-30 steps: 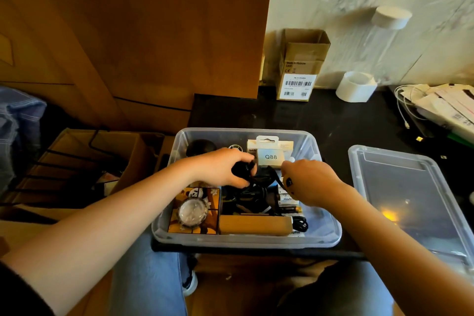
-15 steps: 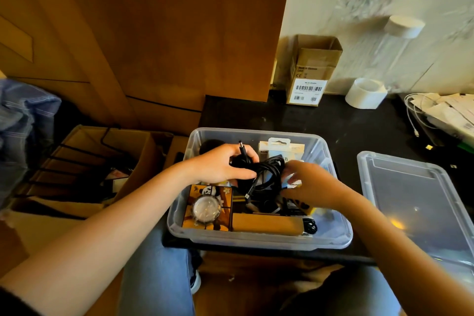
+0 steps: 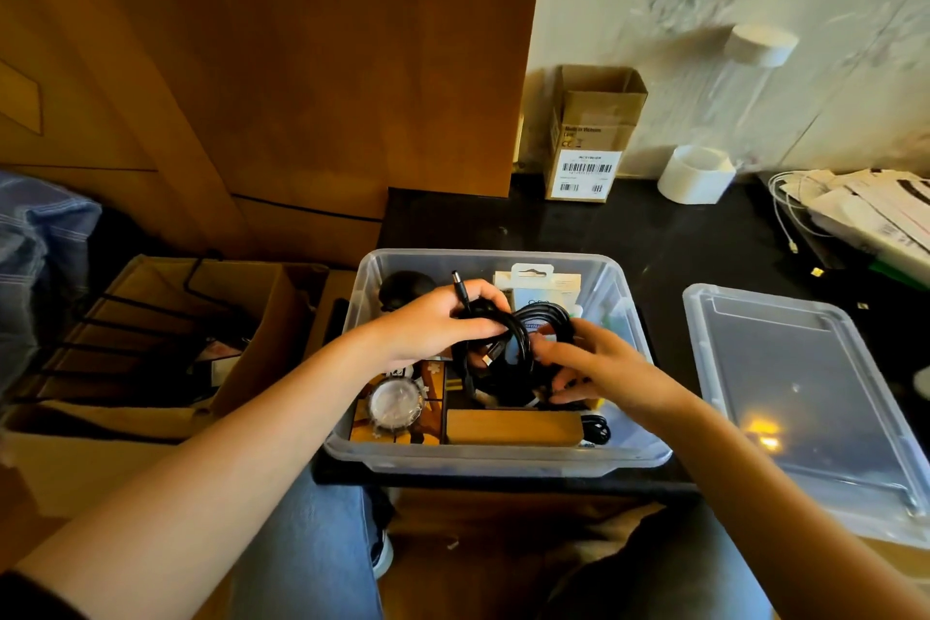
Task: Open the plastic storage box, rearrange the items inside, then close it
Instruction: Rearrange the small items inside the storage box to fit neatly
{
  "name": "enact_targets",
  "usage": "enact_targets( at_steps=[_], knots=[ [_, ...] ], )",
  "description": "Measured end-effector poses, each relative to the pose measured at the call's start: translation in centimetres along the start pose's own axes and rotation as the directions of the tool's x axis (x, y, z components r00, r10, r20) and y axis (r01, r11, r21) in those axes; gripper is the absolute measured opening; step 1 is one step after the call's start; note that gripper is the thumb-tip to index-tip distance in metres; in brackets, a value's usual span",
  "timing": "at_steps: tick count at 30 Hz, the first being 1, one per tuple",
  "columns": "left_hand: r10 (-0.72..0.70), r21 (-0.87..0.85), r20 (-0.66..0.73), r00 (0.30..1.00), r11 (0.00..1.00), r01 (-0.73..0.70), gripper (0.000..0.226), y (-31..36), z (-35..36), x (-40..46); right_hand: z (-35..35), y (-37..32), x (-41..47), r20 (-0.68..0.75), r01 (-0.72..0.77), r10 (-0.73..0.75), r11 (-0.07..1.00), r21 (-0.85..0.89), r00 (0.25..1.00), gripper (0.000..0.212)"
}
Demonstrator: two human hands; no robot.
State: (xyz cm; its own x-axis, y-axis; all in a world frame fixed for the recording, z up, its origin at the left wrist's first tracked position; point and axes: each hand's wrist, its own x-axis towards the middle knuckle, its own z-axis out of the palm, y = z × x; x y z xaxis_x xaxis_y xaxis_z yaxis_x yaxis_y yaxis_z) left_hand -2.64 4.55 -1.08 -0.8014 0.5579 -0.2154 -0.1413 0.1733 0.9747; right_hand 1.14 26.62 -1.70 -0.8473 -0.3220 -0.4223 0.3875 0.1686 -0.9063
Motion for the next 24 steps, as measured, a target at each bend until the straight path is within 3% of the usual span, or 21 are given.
enact_targets(
  at_steps=[3,6,11,14,18,20,22,24],
  knots=[
    [-0.045,-0.088,-0.059,0.997,0.995,0.040,0.017,0.0,0.3,0.2,0.2,-0.2,-0.3,-0.026,0.027,-0.026,1.000,0.011,0.999,0.051],
    [-0.036,-0.064,-0.133,0.990,0.998,0.028,0.016,-0.1,0.7,0.4,0.6,-0.1,-0.2,-0.134,0.087,-0.101,0.990,-0.110,0.986,0.049],
    [-0.068,-0.111,-0.207,0.976,0.993,0.045,0.016,0.2,0.8,0.4,0.7,-0.2,0.0,-0.340,0.111,-0.166,0.978,-0.177,0.925,0.015],
    [-0.067,-0.131,-0.256,0.964,0.991,0.034,0.014,0.4,0.7,0.3,0.5,-0.1,0.0,-0.448,0.110,-0.225,0.957,-0.269,0.865,0.013],
    [-0.063,-0.211,-0.276,0.959,0.978,0.004,0.012,0.6,0.4,-0.1,0.0,0.0,-0.4,-0.548,0.112,-0.411,0.860,-0.497,0.729,0.008],
    [-0.067,-0.243,-0.273,0.960,0.970,-0.001,0.013,0.6,0.3,-0.2,-0.3,-0.1,-0.6,-0.579,0.119,-0.435,0.857,-0.501,0.689,0.010],
    [-0.062,-0.223,-0.274,0.960,0.975,-0.001,0.013,0.5,0.3,-0.2,-0.6,-0.5,-1.0,-0.579,0.190,-0.445,0.874,-0.448,0.683,0.012],
    [-0.063,-0.186,-0.296,0.953,0.982,0.007,0.014,0.4,0.4,-0.2,-1.1,-1.1,-1.5,-0.493,0.278,-0.445,0.884,-0.377,0.747,0.016]
  ],
)
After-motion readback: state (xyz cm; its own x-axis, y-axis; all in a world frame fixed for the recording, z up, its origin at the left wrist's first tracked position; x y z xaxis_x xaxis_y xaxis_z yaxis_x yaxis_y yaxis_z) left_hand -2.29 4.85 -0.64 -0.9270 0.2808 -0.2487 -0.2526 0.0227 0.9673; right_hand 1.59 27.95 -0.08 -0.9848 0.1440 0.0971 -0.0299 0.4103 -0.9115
